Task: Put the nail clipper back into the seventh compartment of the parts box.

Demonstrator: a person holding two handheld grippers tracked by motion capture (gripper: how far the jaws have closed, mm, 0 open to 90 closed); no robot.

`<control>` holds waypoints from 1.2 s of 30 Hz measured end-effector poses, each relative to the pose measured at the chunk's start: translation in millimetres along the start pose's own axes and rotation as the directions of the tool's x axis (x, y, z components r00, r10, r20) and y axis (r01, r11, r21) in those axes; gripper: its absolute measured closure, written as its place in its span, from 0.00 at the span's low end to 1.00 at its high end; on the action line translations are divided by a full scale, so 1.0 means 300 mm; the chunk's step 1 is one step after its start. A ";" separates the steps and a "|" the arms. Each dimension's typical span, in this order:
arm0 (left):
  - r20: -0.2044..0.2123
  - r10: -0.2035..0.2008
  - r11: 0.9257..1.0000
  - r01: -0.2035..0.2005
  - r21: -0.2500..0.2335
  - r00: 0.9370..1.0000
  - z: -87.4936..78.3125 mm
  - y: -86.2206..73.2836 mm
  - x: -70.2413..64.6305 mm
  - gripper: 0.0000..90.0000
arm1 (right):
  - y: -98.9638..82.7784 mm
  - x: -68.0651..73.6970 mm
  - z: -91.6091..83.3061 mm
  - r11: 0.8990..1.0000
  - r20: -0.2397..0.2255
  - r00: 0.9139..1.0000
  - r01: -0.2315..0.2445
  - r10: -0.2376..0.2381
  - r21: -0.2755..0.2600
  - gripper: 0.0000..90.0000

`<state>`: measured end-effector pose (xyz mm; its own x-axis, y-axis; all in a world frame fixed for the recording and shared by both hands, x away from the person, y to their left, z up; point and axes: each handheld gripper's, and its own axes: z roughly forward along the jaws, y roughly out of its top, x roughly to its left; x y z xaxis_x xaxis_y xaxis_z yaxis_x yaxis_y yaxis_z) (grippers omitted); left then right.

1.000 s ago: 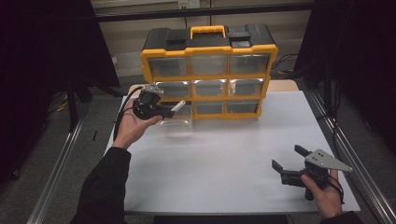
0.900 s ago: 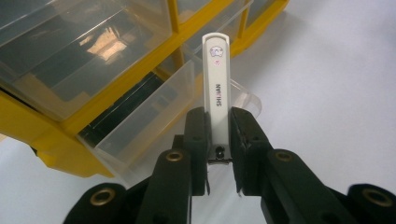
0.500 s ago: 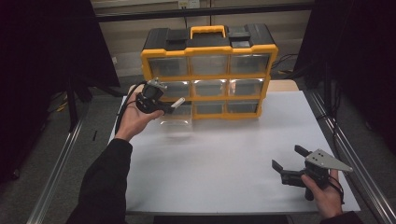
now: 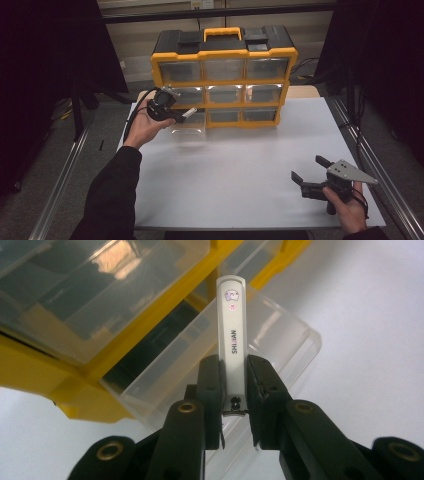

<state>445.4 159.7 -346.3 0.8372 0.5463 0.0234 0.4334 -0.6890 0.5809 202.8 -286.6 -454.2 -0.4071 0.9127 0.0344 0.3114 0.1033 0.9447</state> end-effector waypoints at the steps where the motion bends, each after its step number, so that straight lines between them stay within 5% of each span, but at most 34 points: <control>1: -0.002 -0.009 1.000 0.009 -0.003 1.000 0.004 -0.002 -0.001 0.86 | 0.000 0.000 0.000 1.000 0.000 1.000 0.002 -0.002 -0.001 0.01; 3: 0.002 -0.014 1.000 0.014 0.000 1.000 0.011 -0.003 -0.001 0.86 | 0.000 0.001 0.000 1.000 0.002 1.000 0.003 -0.003 -0.001 0.01; 4: 0.002 0.027 0.999 -0.027 0.030 1.000 0.008 -0.001 0.009 0.86 | 0.000 0.000 0.000 1.000 0.001 1.000 0.004 -0.004 -0.001 0.01; 6: -0.001 -0.008 1.000 0.008 0.005 1.000 0.016 -0.003 0.003 0.86 | 0.000 0.000 0.000 1.000 0.000 1.000 0.002 -0.002 -0.001 0.01; 7: 0.012 0.023 0.999 -0.023 0.031 1.000 0.012 -0.001 0.012 0.86 | 0.000 0.000 0.000 1.000 0.001 1.000 0.000 0.000 -0.002 0.01; 8: 0.016 -0.029 1.000 0.029 -0.002 0.999 0.022 -0.003 0.001 0.86 | 0.000 0.000 0.000 1.000 0.002 1.000 0.002 -0.002 -0.001 0.01; 9: 0.023 0.021 0.999 -0.022 0.032 1.000 0.019 -0.001 0.011 0.86 | 0.000 0.000 0.000 1.000 0.001 1.000 0.002 -0.002 -0.001 0.01; 10: 0.023 0.023 0.999 -0.024 0.041 0.999 0.023 0.000 0.009 0.86 | 0.000 0.000 0.000 1.000 0.000 1.000 0.002 -0.002 0.000 0.01; 11: 0.019 -0.020 1.000 0.019 0.011 1.000 0.034 -0.001 -0.002 0.86 | 0.000 0.000 0.000 1.000 0.000 1.000 0.002 -0.002 0.000 0.01; 12: 0.018 0.034 0.998 -0.035 0.047 0.999 0.031 0.003 0.008 0.86 | 0.000 0.000 0.000 1.000 -0.001 1.000 0.001 -0.001 0.000 0.01; 13: 0.027 0.029 0.998 -0.030 0.049 0.999 0.034 0.004 0.008 0.86 | 0.000 0.000 0.000 1.000 -0.001 1.000 0.001 -0.001 0.000 0.01; 14: 0.020 -0.017 1.000 0.016 0.015 1.000 0.043 0.003 -0.003 0.86 | 0.000 0.000 0.000 1.000 -0.001 1.000 0.002 -0.002 0.000 0.01; 15: 0.026 0.030 0.998 -0.032 0.050 0.999 0.038 0.006 0.008 0.86 | 0.000 0.000 0.000 1.000 -0.002 1.000 0.002 -0.002 0.000 0.01; 17: 0.026 0.029 0.998 -0.031 0.061 0.999 0.041 0.008 0.005 0.86 | 0.000 0.000 0.000 1.000 -0.002 1.000 0.001 -0.001 0.001 0.01; 18: 0.019 -0.021 0.999 0.021 0.027 1.000 0.051 0.008 -0.009 0.86 | 0.000 0.000 0.000 1.000 -0.002 1.000 0.000 0.000 0.000 0.01; 19: 0.028 0.036 0.997 -0.038 0.063 0.999 0.047 0.011 0.002 0.86 | 0.000 0.000 0.000 1.000 -0.002 1.000 0.000 0.000 0.000 0.01; 21: 0.022 0.001 0.999 -0.003 0.053 1.000 0.057 0.010 -0.002 0.86 | 0.000 0.000 0.000 1.000 -0.002 1.000 -0.001 0.001 0.000 0.01; 22: 0.024 0.021 0.997 -0.023 0.076 0.999 0.058 0.011 0.004 0.86 | 0.000 -0.001 0.000 1.000 -0.001 1.000 0.001 -0.001 0.000 0.01; 23: 0.017 -0.011 0.998 0.011 0.054 1.000 0.066 0.009 0.000 0.86 | 0.000 0.000 0.000 1.000 -0.002 1.000 0.000 0.000 0.000 0.01; 33: 0.024 0.004 0.995 -0.006 0.099 1.000 0.089 0.010 0.014 0.86 | 0.000 -0.002 -0.001 1.000 -0.001 1.000 0.000 0.000 0.000 0.01; 36: 0.011 -0.030 0.998 0.030 0.056 0.999 0.098 0.007 0.011 0.86 | -0.001 -0.002 -0.001 1.000 -0.001 1.000 0.000 0.000 0.001 0.01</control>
<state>459.0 146.1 -369.1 0.8274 0.5616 -0.0030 0.4758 -0.6980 0.5351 202.6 -287.4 -454.4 -0.4077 0.9124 0.0351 0.3121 0.1031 0.9445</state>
